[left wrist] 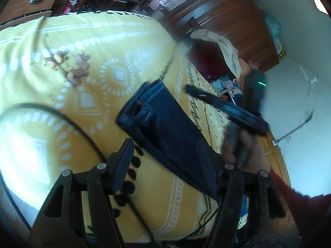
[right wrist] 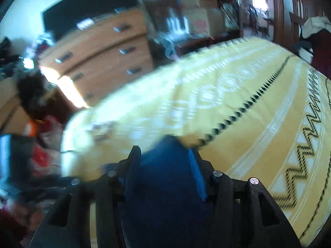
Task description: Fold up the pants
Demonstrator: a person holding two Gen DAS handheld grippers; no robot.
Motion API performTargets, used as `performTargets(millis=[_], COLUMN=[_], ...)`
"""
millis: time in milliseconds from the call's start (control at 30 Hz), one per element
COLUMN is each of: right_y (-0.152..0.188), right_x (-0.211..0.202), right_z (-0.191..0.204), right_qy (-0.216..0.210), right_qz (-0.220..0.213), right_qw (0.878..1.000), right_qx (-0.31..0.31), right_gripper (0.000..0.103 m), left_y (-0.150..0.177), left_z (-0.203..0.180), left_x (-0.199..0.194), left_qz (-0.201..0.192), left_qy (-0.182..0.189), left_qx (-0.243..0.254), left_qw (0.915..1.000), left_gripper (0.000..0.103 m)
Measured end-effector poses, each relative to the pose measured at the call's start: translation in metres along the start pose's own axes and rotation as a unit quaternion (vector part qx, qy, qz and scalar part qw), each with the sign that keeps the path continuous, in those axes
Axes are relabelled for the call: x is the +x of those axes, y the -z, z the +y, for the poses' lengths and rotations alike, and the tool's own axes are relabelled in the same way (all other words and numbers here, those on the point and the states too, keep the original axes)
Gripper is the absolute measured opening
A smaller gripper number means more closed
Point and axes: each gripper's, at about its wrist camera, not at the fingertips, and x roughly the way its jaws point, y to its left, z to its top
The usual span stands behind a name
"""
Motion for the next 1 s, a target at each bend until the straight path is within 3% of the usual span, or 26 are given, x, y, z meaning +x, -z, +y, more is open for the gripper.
performTargets(millis=[100, 167, 200, 233, 267, 300, 400, 500, 600, 733, 800, 933, 1000], right_y=[-0.002, 0.002, 0.003, 0.004, 0.005, 0.006, 0.001, -0.006, -0.008, -0.01, -0.009, -0.011, -0.007], right_x=[0.039, 0.054, 0.056, 0.055, 0.051, 0.045, 0.021, 0.01, 0.023, 0.051, 0.058, 0.033, 0.017], right_z=[-0.005, -0.006, -0.006, -0.005, -0.005, -0.003, -0.002, -0.005, -0.008, -0.016, -0.015, -0.015, -0.008], right_qy=[0.006, 0.002, -0.001, -0.008, -0.013, -0.016, -0.023, -0.021, -0.012, -0.017, 0.001, -0.001, -0.026], right_qz=[0.055, 0.079, 0.079, 0.073, 0.066, 0.057, 0.007, -0.017, -0.004, 0.028, 0.037, -0.003, -0.023], right_qw=[0.998, 0.996, 0.997, 0.997, 0.997, 0.998, 1.0, 1.0, 1.0, 0.999, 0.999, 1.0, 0.999], right_qx=[-0.023, -0.028, -0.028, -0.026, -0.023, -0.02, -0.006, 0.005, 0.002, 0.011, -0.003, 0.006, 0.013], right_gripper=[0.052, 0.048, 0.032, 0.022, 0.012, 0.007, 0.006, 0.005, 0.005, 0.005, 0.005, 0.005, 0.005], left_y=[-0.008, -0.01, -0.011, -0.013, -0.015, -0.018, -0.023, -0.02, -0.008, 0.001, 0.0, -0.006, -0.005], left_z=[-0.007, -0.016, -0.022, -0.028, -0.032, -0.033, -0.023, -0.004, 0.009, 0.012, 0.01, 0.005, 0.008], left_x=[0.004, -0.002, -0.003, -0.001, 0.004, 0.012, 0.031, 0.043, 0.038, 0.035, 0.035, 0.045, 0.044], left_qz=[-0.007, -0.019, -0.023, -0.024, -0.024, -0.023, -0.014, 0.005, 0.016, 0.02, 0.021, 0.022, 0.022], left_qy=[-0.029, -0.009, 0.021, 0.049, 0.065, 0.057, 0.039, -0.019, -0.048, -0.05, -0.052, -0.046, -0.044], left_qx=[0.017, 0.042, 0.046, 0.055, 0.064, 0.069, 0.06, 0.044, 0.049, 0.054, 0.053, 0.044, 0.045], left_qw=[0.9994, 0.9989, 0.9985, 0.997, 0.9955, 0.9958, 0.9973, 0.9988, 0.9975, 0.9971, 0.997, 0.9978, 0.9978], left_gripper=[0.062, 0.062, 0.062, 0.062, 0.063, 0.063, 0.062, 0.062, 0.047, 0.045, 0.046, 0.046, 0.046])
